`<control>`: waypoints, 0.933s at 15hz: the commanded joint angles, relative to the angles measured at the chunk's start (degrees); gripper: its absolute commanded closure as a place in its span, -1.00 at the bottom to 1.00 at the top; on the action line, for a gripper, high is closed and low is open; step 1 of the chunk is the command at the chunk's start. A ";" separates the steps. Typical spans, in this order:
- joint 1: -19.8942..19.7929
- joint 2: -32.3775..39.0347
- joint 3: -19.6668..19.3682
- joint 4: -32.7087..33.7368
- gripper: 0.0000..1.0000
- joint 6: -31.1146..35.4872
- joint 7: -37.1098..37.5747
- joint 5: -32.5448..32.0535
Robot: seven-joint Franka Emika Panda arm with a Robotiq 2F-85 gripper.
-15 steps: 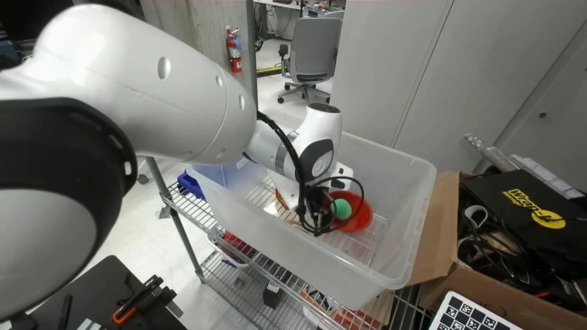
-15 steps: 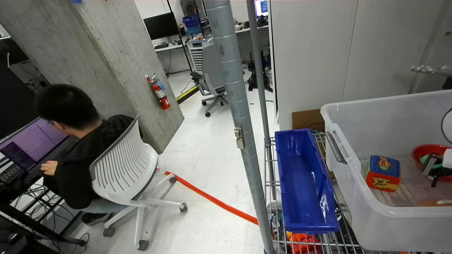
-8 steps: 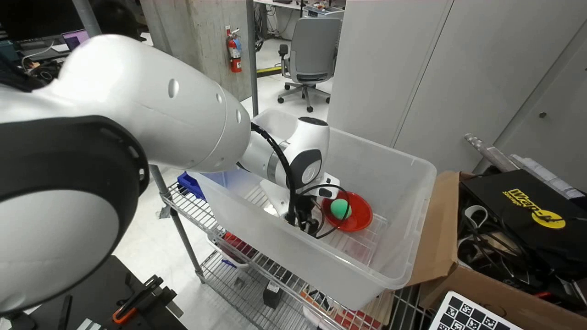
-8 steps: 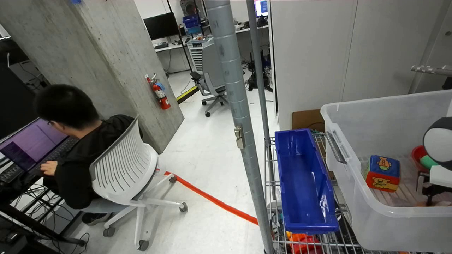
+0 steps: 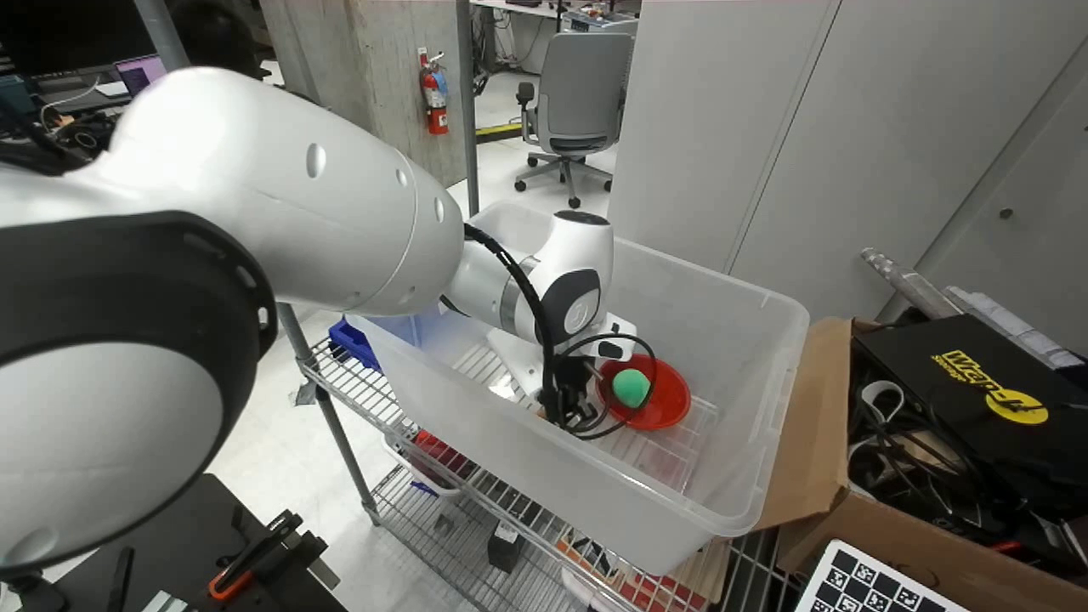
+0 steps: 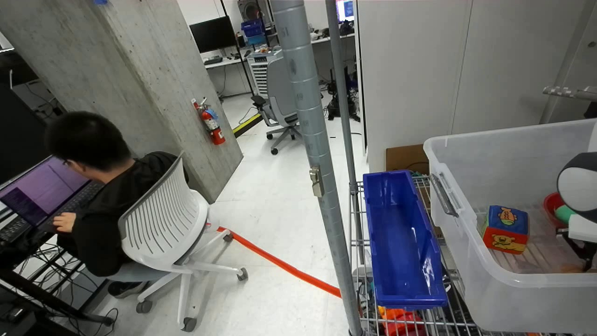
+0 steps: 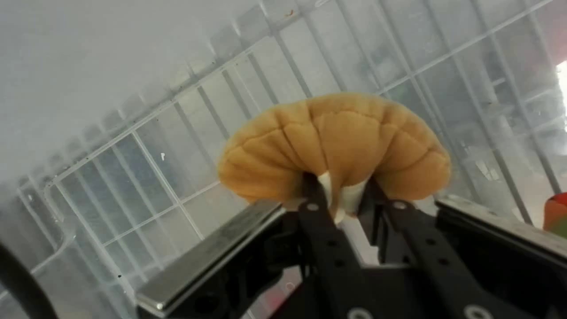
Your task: Move the bread plushy slightly to the left
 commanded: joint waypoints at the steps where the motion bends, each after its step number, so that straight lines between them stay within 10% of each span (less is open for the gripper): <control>1: 1.47 1.32 -1.61 2.08 1.00 -1.68 -0.14 -0.96; 14: 7.59 -5.73 3.99 0.09 0.94 -5.26 -5.82 -1.17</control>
